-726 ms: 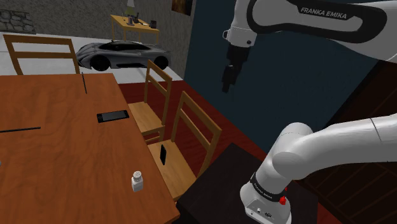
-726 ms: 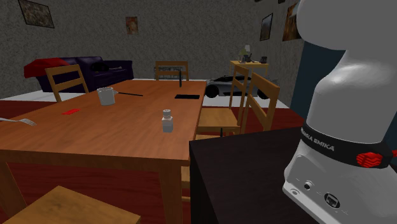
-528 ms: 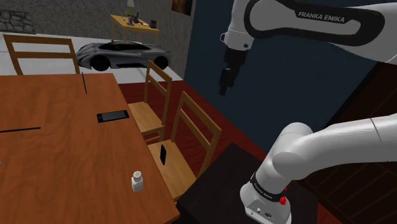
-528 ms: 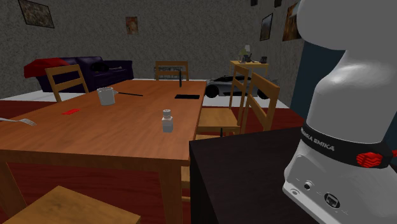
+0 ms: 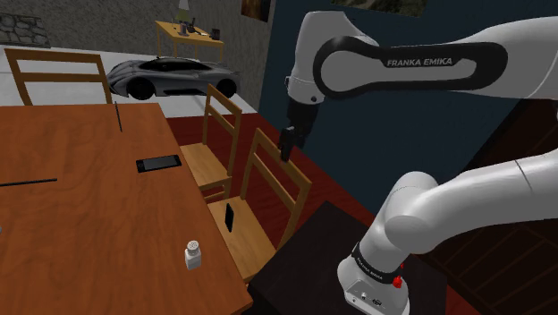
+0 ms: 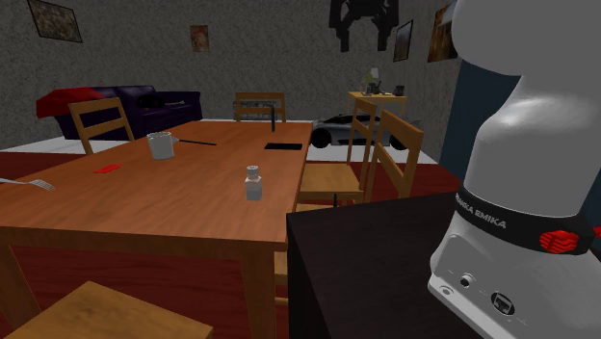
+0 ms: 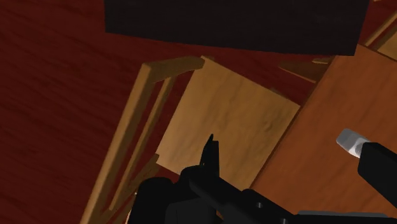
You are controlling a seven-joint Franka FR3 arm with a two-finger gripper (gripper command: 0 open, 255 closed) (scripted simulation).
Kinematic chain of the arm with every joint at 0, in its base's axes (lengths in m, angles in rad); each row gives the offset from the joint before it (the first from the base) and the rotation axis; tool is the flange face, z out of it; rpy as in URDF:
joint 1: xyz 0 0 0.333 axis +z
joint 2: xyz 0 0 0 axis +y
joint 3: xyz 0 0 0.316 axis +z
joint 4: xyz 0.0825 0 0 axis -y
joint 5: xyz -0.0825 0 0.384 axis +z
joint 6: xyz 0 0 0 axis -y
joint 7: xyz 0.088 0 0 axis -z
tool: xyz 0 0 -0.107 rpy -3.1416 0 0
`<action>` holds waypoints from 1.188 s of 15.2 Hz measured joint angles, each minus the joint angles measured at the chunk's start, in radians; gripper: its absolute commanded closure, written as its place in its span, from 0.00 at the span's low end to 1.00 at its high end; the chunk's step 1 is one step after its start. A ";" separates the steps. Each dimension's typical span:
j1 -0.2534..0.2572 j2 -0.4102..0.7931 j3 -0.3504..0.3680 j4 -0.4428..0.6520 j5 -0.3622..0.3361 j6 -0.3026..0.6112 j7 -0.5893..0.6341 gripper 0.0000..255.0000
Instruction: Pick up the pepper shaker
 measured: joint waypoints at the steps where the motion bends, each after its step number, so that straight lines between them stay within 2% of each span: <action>1: 0.007 0.006 0.017 -0.022 0.012 0.032 0.022 0.00; 6: 0.031 0.121 0.106 -0.065 0.056 0.207 0.132 0.00; 11: 0.039 0.275 0.197 -0.066 0.071 0.381 0.249 0.00; 14: 0.034 0.376 0.251 -0.059 0.057 0.485 0.327 0.00; 18: 0.012 0.539 0.319 -0.014 -0.014 0.609 0.455 0.00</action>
